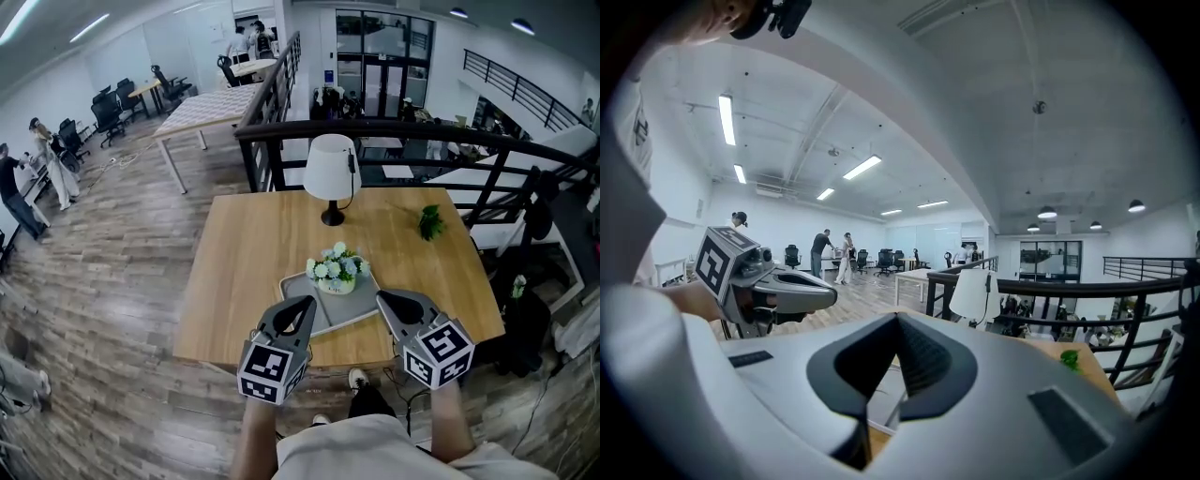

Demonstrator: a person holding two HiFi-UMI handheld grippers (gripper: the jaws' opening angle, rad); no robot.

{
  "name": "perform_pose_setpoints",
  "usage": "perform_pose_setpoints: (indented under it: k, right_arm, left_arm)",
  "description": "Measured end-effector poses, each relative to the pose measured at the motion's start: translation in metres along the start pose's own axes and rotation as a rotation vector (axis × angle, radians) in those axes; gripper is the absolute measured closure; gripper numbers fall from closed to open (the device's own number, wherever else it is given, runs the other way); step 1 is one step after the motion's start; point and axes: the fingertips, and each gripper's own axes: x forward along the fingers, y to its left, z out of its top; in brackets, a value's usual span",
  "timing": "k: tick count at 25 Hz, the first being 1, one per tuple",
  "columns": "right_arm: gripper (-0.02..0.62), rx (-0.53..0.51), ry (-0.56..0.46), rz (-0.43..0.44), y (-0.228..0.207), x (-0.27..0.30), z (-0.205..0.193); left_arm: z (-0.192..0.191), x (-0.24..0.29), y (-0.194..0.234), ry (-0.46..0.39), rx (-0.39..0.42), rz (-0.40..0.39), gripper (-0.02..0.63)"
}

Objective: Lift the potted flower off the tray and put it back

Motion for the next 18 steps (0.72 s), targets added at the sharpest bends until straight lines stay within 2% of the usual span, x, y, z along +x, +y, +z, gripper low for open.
perform_pose_setpoints:
  k: [8,18]
  right_arm:
    - [0.584,0.002,-0.008,-0.016,-0.004,0.001,0.004]
    - [0.584,-0.007,0.007,-0.025,-0.006,0.004,-0.007]
  left_arm:
    - [0.009,-0.001,-0.004,-0.014,0.017,-0.012,0.584]
    - [0.0,0.004,-0.008,-0.002,0.011,-0.023,0.584]
